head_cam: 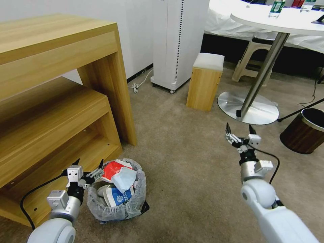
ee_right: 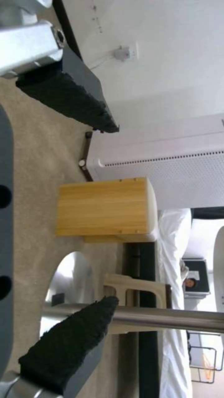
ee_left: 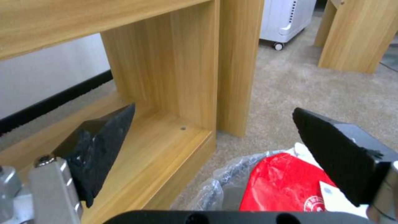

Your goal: Pick up the trash bin and place the garbage on the floor into it.

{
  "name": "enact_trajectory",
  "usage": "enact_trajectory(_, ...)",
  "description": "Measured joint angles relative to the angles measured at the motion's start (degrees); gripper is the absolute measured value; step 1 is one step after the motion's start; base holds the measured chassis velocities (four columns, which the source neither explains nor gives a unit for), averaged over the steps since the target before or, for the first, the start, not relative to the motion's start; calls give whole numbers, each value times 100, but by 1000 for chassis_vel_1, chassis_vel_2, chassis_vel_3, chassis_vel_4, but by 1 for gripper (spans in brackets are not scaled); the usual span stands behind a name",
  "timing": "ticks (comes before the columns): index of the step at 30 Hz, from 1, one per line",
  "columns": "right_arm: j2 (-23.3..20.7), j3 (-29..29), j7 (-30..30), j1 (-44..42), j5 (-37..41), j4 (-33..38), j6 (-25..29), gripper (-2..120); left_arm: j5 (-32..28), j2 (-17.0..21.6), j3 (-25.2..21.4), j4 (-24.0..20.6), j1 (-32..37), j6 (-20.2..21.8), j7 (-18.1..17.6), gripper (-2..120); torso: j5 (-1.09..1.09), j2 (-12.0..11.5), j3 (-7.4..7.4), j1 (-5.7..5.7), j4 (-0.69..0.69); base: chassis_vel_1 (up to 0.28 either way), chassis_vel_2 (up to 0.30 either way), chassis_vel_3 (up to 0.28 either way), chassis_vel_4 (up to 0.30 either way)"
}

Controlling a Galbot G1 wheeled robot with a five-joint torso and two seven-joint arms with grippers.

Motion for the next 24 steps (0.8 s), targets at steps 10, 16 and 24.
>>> enact_trajectory(10, 530, -47, -45, -91, -384, -101, 199, 100, -12, 59, -44, -109, 88, -8, 1, 100, 0, 0, 0, 0, 1, 0, 0, 0, 0)
enact_trajectory(16, 514, -21, -68, -106, -437, -76, 222, 100, -4, 61, -57, -124, 112, -15, 4, 100, 1, 0, 0, 0, 1, 0, 0, 0, 0)
enact_trajectory(24, 516, -5, -70, -128, -468, -23, 208, 100, -4, 35, -59, -128, 104, -16, 4, 100, 1, 0, 0, 0, 1, 0, 0, 0, 0)
